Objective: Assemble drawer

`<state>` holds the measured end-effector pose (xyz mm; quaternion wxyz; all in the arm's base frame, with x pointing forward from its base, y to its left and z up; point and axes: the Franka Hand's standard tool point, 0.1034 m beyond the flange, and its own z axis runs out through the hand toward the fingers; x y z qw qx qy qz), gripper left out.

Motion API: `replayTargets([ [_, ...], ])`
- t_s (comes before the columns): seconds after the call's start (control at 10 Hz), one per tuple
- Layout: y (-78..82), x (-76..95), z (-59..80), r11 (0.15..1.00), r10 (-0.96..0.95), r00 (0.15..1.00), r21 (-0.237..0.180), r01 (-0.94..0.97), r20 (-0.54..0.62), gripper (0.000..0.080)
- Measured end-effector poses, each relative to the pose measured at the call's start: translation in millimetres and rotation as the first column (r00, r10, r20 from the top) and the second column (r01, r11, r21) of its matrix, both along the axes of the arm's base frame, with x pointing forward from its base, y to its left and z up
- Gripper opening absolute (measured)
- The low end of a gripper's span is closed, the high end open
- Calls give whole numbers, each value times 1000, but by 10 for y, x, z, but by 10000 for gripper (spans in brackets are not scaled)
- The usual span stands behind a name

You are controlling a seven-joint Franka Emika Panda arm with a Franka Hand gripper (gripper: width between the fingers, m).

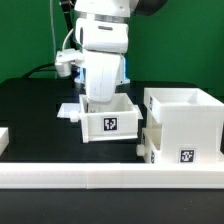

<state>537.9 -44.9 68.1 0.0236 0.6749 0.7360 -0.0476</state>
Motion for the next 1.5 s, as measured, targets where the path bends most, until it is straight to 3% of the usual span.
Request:
replayTargets([
  [0.3,-10,-7,-18,1000,-3,1000,0,3,-3,42],
  [0.7,127,181,-76,1000,3,1000,5,-3,9,42],
  [1.5,151,177,-100,1000,3,999,11,-4,32,42],
])
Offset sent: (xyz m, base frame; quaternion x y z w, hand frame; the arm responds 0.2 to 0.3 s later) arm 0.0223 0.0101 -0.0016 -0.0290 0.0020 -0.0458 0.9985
